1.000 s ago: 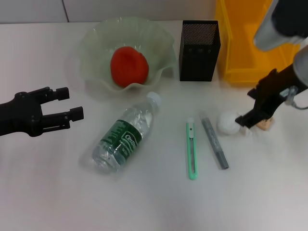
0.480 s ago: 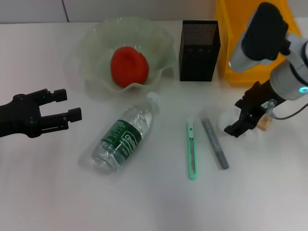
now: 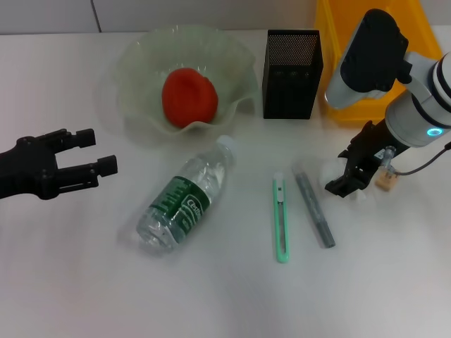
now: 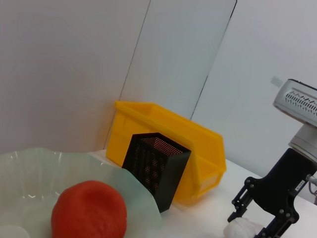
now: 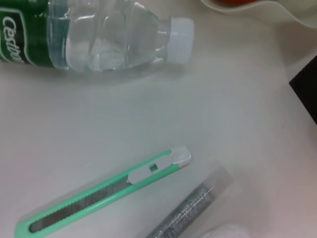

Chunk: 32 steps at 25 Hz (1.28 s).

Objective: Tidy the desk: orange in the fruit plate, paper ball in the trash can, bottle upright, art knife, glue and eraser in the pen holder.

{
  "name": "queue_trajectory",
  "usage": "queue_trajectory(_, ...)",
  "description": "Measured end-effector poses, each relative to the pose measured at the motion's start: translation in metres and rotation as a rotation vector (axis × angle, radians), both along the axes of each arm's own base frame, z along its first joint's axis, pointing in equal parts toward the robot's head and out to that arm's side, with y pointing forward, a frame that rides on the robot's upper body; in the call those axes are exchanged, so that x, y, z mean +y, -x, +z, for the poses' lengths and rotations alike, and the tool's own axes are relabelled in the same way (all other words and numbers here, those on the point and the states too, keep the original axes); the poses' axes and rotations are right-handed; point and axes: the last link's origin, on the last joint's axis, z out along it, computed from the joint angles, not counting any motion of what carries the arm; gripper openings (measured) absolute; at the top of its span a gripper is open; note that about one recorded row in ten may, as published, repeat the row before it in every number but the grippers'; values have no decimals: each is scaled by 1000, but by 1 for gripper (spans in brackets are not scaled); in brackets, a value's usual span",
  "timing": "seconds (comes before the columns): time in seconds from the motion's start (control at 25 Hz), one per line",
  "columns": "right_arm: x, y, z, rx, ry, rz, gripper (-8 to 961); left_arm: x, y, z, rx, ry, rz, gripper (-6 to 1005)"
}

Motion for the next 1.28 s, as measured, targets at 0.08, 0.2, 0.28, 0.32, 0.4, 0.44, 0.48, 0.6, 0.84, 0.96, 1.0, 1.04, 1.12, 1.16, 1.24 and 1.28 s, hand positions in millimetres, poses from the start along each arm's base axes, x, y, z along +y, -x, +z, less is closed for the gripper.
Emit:
queue_trajectory(0.08,0,1,1,-1,0,4,722,0,0,1,0,-5,3,790)
queue_trajectory(0.2,0,8,5,4,0,20,661,2,1,1,3,-11,7,786)
queue_trajectory(0.28,-2,14,11,8,-1,33,557,2,1,1,4,-13,8,784)
queue_trajectory(0.32,-4,16,14,10,-1,37,555,2,1,1,4,-13,9,783)
queue_trajectory(0.4,-7,21,24,22,-18,48,552,2,1,1,4,-13,10,781)
queue_trajectory(0.44,-8,25,33,41,-44,57,550,1,2,1,4,-13,11,779)
queue_trajectory(0.48,-10,28,43,63,-72,61,548,1,2,1,4,-13,12,778)
queue_trajectory(0.6,-11,41,82,164,-237,76,549,0,3,1,5,-13,15,775)
queue_trajectory(0.84,9,40,136,349,-565,9,569,-2,4,1,7,-15,14,768)
queue_trajectory(0.96,33,32,133,377,-641,-15,590,-3,5,1,3,-12,18,765)
queue_trajectory(1.0,33,32,133,377,-641,-15,596,-3,5,1,3,-12,18,764)
queue_trajectory(1.04,38,31,129,382,-647,-23,603,-3,5,1,3,-12,18,763)
queue_trajectory(1.12,47,27,123,391,-655,-37,617,-3,4,0,-3,-6,21,760)
queue_trajectory(1.16,53,25,121,396,-675,-31,624,-3,4,0,-4,-6,22,759)
queue_trajectory(1.24,56,23,121,396,-688,-18,637,-3,4,0,-4,-6,22,757)
queue_trajectory(1.28,57,22,121,399,-701,-8,644,-3,4,1,-8,-8,23,756)
